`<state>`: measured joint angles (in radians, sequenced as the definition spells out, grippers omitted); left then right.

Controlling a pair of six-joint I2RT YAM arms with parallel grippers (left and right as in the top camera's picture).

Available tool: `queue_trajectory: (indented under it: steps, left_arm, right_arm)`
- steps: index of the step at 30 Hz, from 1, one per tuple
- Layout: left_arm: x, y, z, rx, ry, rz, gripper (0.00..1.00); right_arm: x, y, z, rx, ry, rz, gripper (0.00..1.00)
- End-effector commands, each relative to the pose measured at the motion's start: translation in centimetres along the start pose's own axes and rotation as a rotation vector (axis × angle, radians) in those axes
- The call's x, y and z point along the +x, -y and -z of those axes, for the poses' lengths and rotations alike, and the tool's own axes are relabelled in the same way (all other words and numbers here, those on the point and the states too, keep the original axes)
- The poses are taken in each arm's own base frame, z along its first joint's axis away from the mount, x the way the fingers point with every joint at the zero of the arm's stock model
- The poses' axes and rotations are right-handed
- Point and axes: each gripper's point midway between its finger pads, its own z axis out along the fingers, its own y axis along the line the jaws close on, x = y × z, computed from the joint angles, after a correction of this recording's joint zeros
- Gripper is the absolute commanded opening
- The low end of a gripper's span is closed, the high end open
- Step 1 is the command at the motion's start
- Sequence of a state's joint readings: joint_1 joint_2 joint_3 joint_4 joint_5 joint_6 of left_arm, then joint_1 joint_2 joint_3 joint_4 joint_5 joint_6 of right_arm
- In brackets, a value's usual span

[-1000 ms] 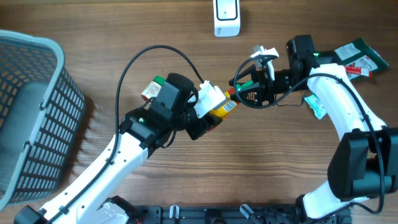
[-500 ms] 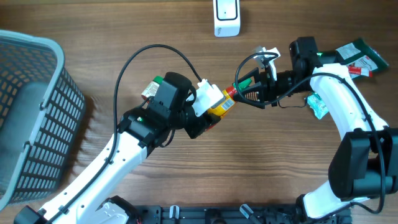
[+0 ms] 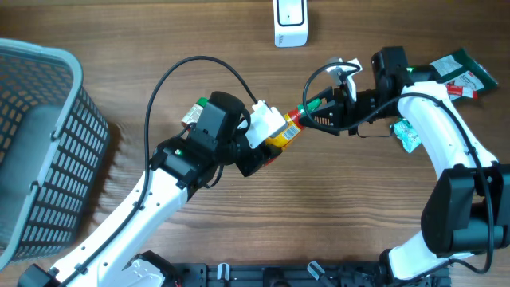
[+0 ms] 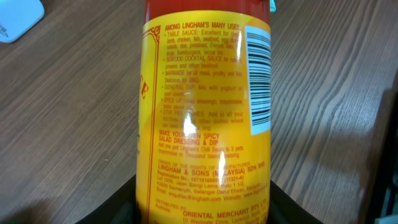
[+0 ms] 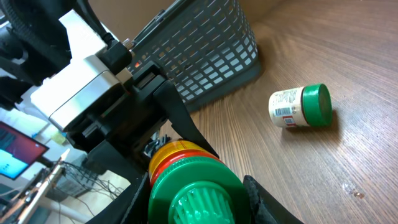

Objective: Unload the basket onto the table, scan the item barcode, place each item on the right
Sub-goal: 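Grasp the bottle's green cap with the right gripper, then release the left gripper and raise the bottle to the scanner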

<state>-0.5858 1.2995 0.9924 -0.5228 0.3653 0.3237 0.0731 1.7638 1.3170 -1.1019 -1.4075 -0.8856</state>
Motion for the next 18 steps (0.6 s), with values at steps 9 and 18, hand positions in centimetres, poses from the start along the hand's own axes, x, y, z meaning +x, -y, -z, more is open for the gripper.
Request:
queue_trajectory:
  steps: [9,18]
  left_arm:
    - [-1.1,0.3,0.5,0.02,0.027,-0.013,0.63]
    - [-3.6,0.3,2.3,-0.007,0.138,-0.005,1.0]
  right_arm:
    - [-0.3,0.3,0.0,-0.021,0.028,-0.027,0.04]
    - [-2.0,2.0,0.0,0.002,0.049,-0.108,0.04]
